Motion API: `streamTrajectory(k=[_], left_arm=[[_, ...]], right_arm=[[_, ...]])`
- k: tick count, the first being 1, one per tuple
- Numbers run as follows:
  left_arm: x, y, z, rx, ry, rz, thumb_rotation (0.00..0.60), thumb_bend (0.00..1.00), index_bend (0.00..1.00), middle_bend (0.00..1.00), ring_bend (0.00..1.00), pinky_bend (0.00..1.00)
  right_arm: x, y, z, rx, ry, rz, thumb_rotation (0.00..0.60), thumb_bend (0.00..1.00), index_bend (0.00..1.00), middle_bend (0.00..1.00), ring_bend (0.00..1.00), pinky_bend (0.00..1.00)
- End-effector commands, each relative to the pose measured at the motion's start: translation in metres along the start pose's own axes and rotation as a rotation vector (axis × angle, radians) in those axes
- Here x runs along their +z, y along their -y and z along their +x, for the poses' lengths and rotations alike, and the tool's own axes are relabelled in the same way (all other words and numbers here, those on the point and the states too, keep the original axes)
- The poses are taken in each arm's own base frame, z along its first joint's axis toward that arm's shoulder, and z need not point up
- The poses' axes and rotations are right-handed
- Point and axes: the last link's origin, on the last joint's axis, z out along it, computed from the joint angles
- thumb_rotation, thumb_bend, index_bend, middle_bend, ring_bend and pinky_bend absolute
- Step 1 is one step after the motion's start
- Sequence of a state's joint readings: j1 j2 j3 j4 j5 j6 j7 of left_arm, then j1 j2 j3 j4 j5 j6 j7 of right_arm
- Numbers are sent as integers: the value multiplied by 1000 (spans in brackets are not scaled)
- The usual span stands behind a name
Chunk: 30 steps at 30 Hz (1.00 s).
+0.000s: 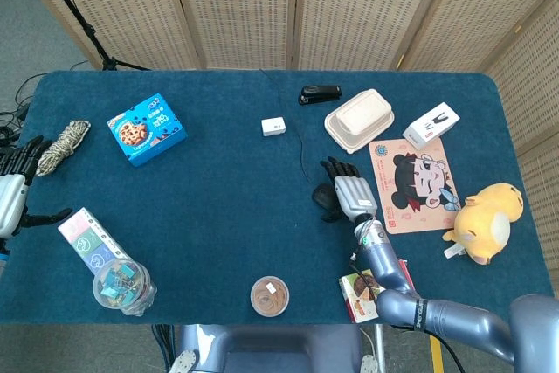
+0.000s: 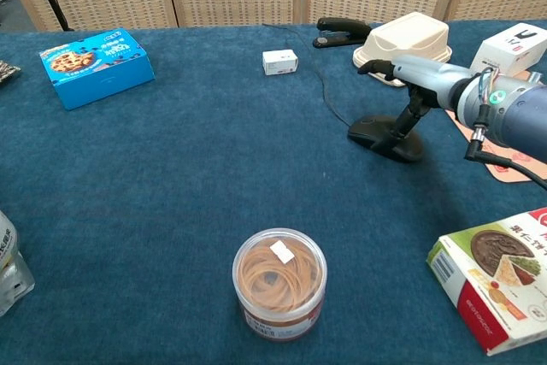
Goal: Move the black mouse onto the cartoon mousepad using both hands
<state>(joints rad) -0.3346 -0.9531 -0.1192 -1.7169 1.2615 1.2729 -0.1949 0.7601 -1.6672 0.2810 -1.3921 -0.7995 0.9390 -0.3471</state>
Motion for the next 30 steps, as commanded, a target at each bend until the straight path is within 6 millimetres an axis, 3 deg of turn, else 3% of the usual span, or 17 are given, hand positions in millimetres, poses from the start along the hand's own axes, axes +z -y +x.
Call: streamTrajectory(k=[1,10,15,30], left_arm=[[1,2,1,-4,-2,6,600,111,0,0,0,0],[3,3,1,-9,6,9,600,112,0,0,0,0],[3,4,2,-15,3,14,600,112,0,0,0,0],[3,4,1,-23,18,10,600,112,0,0,0,0]], right_arm=[[1,-4,-1,11,-2,-10,600,0,0,0,0,0],[1,-3,-10,30,4,-5,600,0,2,0,0,93],[8,-4,-14,34,0,-9,600,0,67,58,14,186],[13,-18,-20,-11,-70,-31,600,22,381,371,328,497]])
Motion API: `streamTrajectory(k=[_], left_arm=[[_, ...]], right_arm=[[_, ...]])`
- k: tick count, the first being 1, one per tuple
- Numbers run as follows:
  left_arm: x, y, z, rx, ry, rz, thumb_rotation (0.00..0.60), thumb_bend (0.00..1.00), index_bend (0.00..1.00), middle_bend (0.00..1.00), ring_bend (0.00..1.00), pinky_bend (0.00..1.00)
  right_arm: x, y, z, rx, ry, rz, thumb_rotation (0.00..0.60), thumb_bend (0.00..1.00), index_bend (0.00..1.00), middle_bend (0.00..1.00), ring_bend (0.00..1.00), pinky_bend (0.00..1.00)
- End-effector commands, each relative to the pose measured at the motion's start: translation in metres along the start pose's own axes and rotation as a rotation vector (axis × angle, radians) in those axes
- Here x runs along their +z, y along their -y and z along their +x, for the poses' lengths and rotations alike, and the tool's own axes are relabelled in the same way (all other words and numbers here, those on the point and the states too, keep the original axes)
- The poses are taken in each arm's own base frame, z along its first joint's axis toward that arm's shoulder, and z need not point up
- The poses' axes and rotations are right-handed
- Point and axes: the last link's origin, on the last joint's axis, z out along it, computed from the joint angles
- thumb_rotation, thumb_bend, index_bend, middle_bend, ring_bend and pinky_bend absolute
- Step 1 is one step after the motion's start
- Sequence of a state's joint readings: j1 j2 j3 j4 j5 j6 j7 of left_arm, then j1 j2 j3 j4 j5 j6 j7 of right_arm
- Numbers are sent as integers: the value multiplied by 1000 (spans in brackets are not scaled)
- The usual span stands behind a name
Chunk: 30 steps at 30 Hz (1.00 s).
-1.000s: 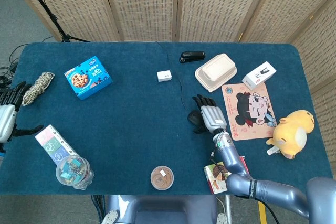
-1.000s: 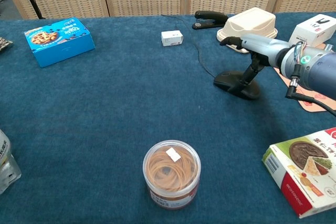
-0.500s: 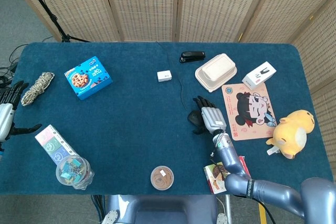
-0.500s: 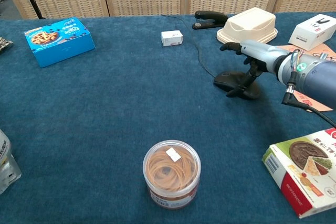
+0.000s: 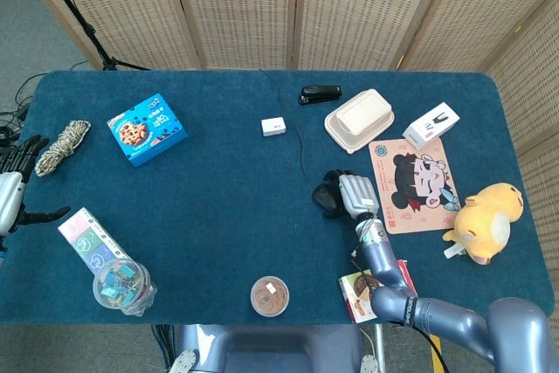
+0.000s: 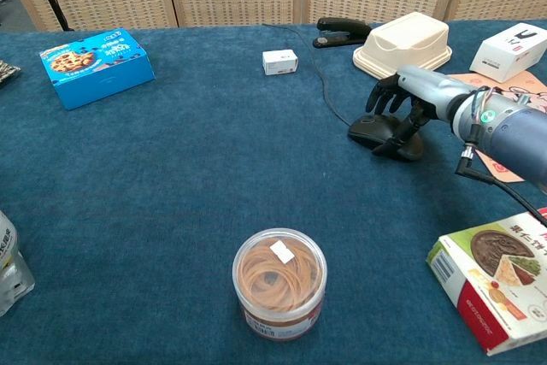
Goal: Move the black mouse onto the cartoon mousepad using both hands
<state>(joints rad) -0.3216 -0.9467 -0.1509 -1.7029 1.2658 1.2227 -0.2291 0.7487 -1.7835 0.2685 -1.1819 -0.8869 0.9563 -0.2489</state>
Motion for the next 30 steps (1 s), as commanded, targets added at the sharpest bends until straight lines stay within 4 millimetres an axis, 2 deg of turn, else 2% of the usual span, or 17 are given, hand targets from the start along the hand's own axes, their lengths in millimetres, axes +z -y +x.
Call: streamTrajectory(k=[1,6,11,16,22,26,30], left_arm=[[0,0,0,-1,1,0,600,112,0,0,0,0],[-1,0,0,-3,3,-3,600,112,0,0,0,0],[-1,-1,0,-5,7,-5,600,112,0,0,0,0],[-1,-1,-1,-9,16,-8,600,112,0,0,0,0],[-1,-2,-3,-6,22,-8,600,112,0,0,0,0],[-1,-2,-3,-4,25,-7,600,111,0,0,0,0],[0,-3,-5,1,30,-5,600,112,0,0,0,0]], right_arm=[[-1,-1,-2,-8,-12,2,600,39,391,380,337,509],[-5,-1,1,-5,-45,18,600,226,435,420,377,553],[-8,-1,7,1,-74,30,600,295,438,423,379,556],[-9,-8,26,21,-135,13,600,328,439,423,379,556],[-10,-30,61,50,-235,-50,600,347,442,424,379,555],[-12,-60,83,67,-303,-136,600,347,443,425,379,555],[-15,-89,86,84,-317,-221,600,355,444,426,379,555]])
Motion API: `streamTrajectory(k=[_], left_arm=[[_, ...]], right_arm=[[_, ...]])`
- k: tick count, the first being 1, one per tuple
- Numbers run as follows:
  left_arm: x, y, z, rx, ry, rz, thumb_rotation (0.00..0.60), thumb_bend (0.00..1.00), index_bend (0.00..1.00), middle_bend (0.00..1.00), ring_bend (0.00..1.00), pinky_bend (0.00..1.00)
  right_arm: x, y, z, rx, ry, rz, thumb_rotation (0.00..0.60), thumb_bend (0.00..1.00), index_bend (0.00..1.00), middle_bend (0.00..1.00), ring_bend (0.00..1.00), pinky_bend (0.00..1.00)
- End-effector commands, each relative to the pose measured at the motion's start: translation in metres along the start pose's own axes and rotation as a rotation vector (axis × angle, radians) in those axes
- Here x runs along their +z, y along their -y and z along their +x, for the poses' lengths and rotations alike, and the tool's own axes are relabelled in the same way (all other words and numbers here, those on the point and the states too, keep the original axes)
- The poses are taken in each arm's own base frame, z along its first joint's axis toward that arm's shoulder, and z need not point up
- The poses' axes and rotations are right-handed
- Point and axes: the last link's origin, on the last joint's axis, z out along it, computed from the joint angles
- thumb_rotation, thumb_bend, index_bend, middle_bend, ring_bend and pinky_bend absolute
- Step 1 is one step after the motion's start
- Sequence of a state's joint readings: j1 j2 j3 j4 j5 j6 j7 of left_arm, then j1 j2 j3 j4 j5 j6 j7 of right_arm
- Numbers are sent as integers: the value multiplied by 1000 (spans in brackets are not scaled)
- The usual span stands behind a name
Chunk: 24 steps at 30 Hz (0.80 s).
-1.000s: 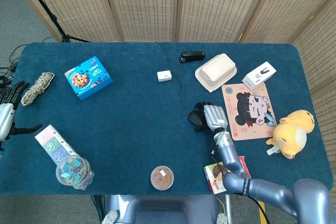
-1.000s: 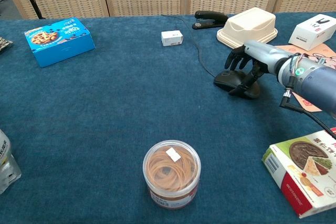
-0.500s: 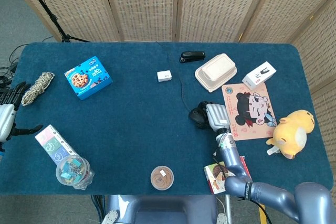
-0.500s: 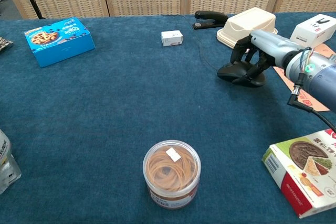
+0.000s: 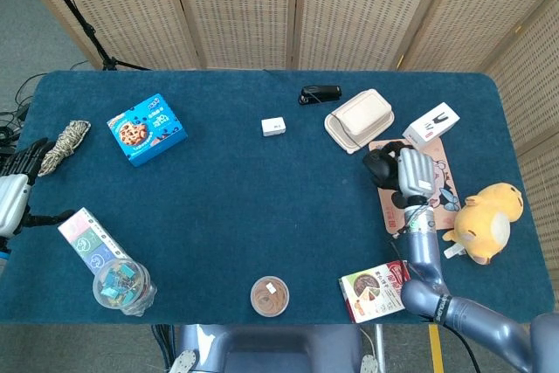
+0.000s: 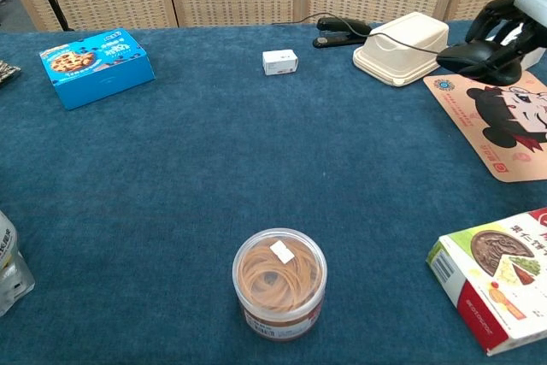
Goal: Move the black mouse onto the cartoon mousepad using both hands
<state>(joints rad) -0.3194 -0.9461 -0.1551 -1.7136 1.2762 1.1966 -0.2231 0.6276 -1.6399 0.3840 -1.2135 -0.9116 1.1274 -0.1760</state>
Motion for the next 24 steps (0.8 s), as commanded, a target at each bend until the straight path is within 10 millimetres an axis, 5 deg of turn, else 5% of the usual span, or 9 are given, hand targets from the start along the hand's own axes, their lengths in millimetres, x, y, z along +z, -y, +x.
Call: streamTrajectory(k=[1,10,24], left_arm=[[0,-1,-1,3,3,1,600,111,0,0,0,0],[0,-2,-5,14,11,3,600,112,0,0,0,0],[1,0,-4,13,11,13,600,111,0,0,0,0]], right_arm=[[2,-23,3,6,-5,-68,600,356,444,426,379,555],[14,-60,-20,15,69,-186,600,381,450,430,379,555],[27,-78,-31,31,67,-244,600,385,451,433,379,550]])
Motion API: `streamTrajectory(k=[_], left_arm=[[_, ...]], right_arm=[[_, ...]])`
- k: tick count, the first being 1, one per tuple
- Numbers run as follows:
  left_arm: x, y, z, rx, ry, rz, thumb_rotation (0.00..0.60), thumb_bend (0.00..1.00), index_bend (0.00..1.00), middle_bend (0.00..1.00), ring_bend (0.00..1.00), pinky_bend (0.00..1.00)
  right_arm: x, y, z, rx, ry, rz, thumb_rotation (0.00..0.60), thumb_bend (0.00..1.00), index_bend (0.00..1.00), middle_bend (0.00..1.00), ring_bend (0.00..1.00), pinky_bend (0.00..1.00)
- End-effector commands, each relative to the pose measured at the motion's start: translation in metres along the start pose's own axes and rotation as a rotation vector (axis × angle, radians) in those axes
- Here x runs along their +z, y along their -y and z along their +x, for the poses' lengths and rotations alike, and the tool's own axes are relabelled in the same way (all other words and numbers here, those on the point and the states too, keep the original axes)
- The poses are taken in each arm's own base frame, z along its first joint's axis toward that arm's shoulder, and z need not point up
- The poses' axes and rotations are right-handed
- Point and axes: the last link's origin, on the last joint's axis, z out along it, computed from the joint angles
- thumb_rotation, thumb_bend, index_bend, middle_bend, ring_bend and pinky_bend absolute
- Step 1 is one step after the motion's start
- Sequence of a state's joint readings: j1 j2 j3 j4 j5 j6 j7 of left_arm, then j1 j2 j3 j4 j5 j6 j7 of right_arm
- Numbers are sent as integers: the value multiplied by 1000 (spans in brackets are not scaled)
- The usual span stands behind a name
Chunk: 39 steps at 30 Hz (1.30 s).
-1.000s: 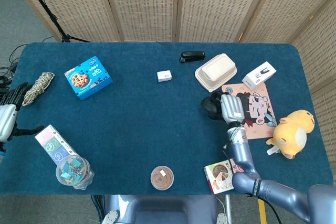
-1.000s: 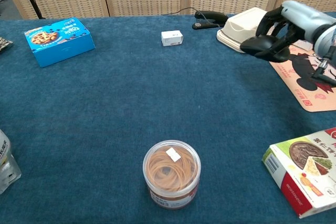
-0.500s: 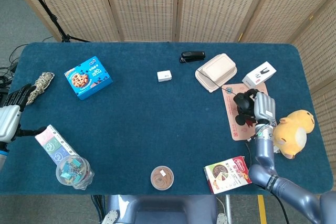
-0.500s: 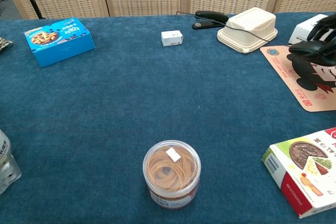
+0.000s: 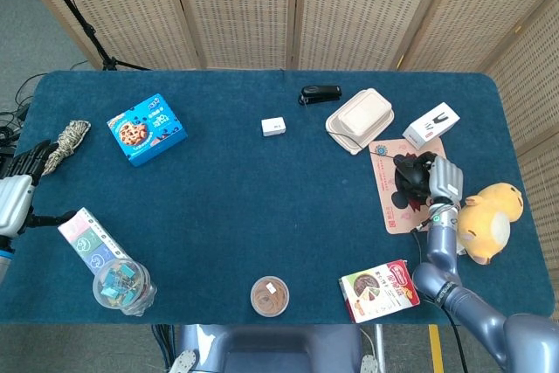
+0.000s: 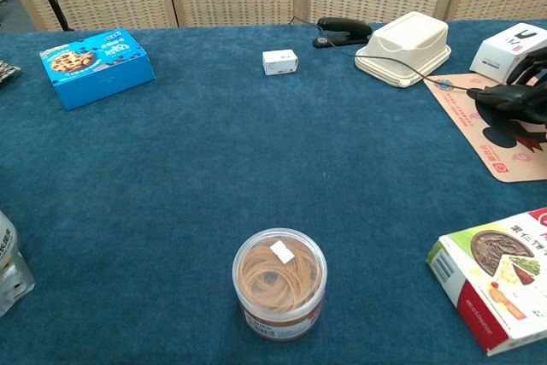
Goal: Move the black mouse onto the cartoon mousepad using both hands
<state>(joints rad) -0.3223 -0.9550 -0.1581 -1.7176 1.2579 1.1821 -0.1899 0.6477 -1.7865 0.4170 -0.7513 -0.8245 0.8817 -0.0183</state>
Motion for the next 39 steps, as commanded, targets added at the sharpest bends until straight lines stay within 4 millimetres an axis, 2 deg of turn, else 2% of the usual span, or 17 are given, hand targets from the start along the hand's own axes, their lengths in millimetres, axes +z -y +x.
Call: streamTrajectory(k=[1,2,3,6,8,9,13,20,27,31,34,36,37,39], left_arm=[[0,0,0,-1,-1,0,600,112,0,0,0,0],[-1,0,0,-2,-2,1,600,112,0,0,0,0],[-1,0,1,-3,-3,1,600,112,0,0,0,0],[-1,1,1,-3,-6,3,600,112,0,0,0,0],[-2,1,1,0,-9,3,600,112,0,0,0,0],[-2,1,1,1,-9,2,600,112,0,0,0,0],[-3,0,1,0,-9,-1,600,111,0,0,0,0],[-3,0,1,-2,-10,-4,600,111,0,0,0,0],[-3,-2,-1,4,-3,-12,600,112,0,0,0,0],[-4,-2,-1,6,-3,-14,600,111,0,0,0,0],[-6,-2,-2,11,-4,-14,600,111,0,0,0,0],[-7,-1,-3,17,-6,-14,600,111,0,0,0,0],[-8,-1,-3,21,-6,-13,600,110,0,0,0,0],[-11,-1,-5,28,-6,-12,600,110,0,0,0,0]], right_arm=[[1,-2,-4,7,13,-8,600,385,439,424,374,535],[0,-3,-6,15,29,-9,600,385,404,398,346,488],[-1,-4,-8,23,50,-8,600,385,341,342,286,397],[-4,-8,-10,8,120,-5,600,385,101,86,50,109],[-7,-9,-10,-6,150,-3,600,382,14,5,0,30],[-8,-9,-10,-4,155,-2,600,373,0,0,0,10],[-14,-4,-6,16,150,11,600,337,0,0,0,0],[-25,13,7,34,110,73,600,330,0,0,0,0],[-51,34,29,58,84,174,600,330,0,0,0,0],[-69,35,44,16,64,232,600,330,0,0,0,0],[-86,24,55,-55,50,274,600,231,0,0,0,0],[-96,13,60,-116,43,297,600,55,0,0,0,0],[-100,6,62,-147,41,304,600,16,0,0,0,0],[-108,-6,66,-201,39,318,600,0,0,0,0,0]])
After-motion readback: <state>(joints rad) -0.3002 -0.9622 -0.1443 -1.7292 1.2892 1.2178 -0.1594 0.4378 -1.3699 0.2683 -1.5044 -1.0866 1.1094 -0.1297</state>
